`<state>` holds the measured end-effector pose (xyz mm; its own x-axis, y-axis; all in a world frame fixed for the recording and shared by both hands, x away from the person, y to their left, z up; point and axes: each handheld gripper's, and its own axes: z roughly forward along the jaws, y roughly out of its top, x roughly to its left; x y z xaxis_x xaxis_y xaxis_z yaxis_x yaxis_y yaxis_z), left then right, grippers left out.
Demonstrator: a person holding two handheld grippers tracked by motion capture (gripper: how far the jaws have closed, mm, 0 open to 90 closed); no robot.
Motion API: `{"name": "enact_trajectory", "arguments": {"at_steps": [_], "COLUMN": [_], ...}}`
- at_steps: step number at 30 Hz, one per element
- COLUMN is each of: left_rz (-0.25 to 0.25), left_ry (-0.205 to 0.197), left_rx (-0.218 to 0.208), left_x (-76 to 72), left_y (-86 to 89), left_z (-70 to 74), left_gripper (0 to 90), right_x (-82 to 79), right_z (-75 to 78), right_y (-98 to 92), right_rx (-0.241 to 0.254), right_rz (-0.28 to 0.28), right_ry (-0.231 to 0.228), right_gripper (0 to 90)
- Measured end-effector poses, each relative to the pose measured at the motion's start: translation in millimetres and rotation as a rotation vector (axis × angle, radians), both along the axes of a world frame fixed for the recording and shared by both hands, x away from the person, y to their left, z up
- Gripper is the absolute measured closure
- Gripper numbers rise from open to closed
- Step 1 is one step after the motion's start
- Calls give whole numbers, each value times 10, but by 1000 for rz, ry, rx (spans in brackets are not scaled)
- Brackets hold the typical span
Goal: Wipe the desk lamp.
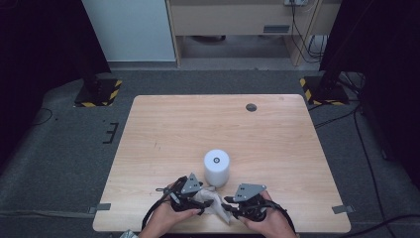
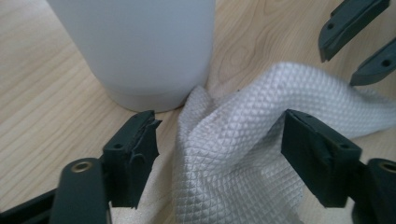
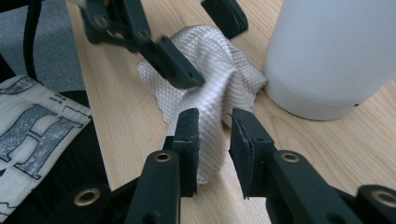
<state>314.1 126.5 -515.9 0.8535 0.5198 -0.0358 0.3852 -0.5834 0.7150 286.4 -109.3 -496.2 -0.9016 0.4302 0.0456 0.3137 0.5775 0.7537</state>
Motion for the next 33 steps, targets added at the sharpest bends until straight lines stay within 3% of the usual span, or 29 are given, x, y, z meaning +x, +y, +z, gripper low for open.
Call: {"name": "enact_trajectory", "arguments": {"at_steps": [2,3,9,11,13,16,20,33], "left_rz": [-13,-30,-37,-34,-27,2,42,166], "left_ry": [14,12,3,24,17,5,3,-54], "left_rx": [15,48,44,29,23,-19,-66,-134], "left_x": [12,14,-1,8,16,30,50,106], "left_y": [-34,-49,-25,-3,25,99,230,598], "left_z": [-36,-52,-60,-54,-26,50,133,329], "left_gripper": [358,416,628,709,732,745,749,750], "right_x": [3,6,47,74,93,121,176,265], "right_z": [-4,-4,26,39,52,68,79,128], "right_y": [4,-1,-83,-127,-162,-213,-268,-352], "right_rx": [-4,-5,13,21,30,47,71,88], "right_rz": [1,0,-37,-57,-76,-107,-169,-270], "right_ry": [-1,-3,-8,-9,-11,-18,-23,-57], "right_gripper": [746,747,720,700,687,656,562,286]}}
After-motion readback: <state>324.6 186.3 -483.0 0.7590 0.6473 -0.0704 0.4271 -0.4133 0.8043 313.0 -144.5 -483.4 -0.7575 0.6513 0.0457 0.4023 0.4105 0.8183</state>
